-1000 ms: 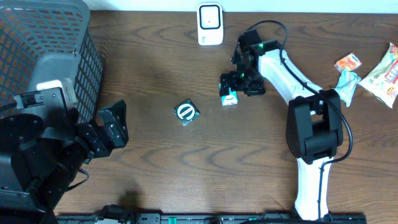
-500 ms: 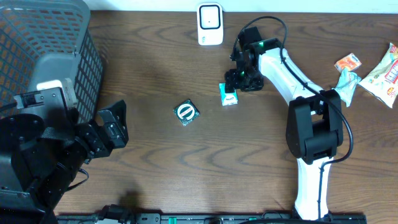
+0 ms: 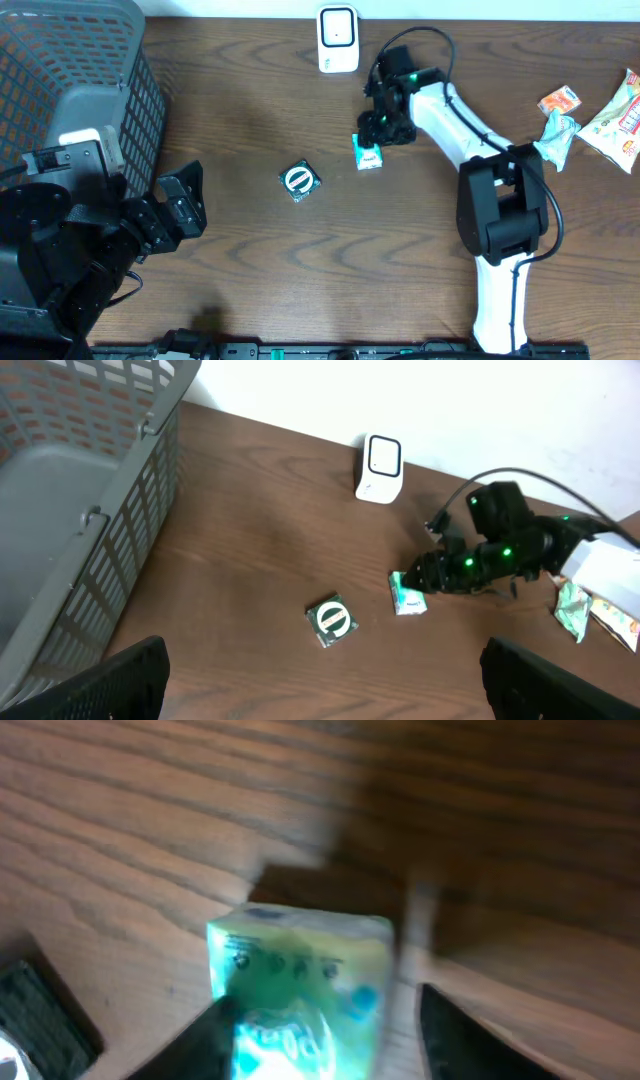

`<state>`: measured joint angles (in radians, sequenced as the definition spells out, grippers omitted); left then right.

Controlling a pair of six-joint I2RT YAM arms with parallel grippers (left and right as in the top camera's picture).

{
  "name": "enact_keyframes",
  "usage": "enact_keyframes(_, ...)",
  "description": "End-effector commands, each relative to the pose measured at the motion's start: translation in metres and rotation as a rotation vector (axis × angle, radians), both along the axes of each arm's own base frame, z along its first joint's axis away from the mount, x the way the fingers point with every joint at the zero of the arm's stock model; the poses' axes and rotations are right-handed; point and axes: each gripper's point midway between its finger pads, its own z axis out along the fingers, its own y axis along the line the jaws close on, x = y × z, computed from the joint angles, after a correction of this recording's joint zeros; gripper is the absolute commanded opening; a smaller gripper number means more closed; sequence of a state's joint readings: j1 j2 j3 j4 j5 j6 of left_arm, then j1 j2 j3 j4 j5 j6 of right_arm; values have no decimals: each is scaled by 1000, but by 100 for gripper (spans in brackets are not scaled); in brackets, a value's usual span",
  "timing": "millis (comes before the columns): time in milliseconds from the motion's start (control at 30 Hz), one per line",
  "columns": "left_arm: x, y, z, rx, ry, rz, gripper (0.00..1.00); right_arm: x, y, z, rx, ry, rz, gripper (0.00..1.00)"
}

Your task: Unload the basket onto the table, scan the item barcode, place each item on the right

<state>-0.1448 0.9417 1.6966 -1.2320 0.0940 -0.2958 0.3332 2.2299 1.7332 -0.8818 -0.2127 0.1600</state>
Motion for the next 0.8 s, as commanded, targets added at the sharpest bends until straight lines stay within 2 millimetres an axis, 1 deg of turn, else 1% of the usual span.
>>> enact_keyframes(0,0,3,2,-2,-4,20,98,-13,5,-4,-19,0,18,36)
enact_keyframes(67,0,3,2,-2,-4,20,98,-18,-1,-14,-45,13,-9,25)
enact_keyframes(167,0,3,2,-2,-4,20,98,-23,-4,-19,-52,36,-37,1)
enact_keyframes(233,0,3,2,-2,-4,20,98,-24,-3,-18,-41,43,-37,1)
enact_keyframes(300,0,3,2,-2,-4,20,98,-24,1,-11,-9,43,-34,1)
enact_keyframes(400,0,3,2,-2,-4,20,98,-21,3,7,52,27,-41,1)
enact_keyframes(467,0,3,2,-2,-4,20,98,-16,1,25,95,2,-50,1)
enact_keyframes(633,0,3,2,-2,-4,20,98,-4,-6,85,206,-115,-52,1)
enact_keyframes(700,0,3,2,-2,-4,20,98,-2,-8,109,236,-181,-7,1)
enact_keyframes(767,0,3,2,-2,-4,20,98,-3,-4,125,276,-225,52,1)
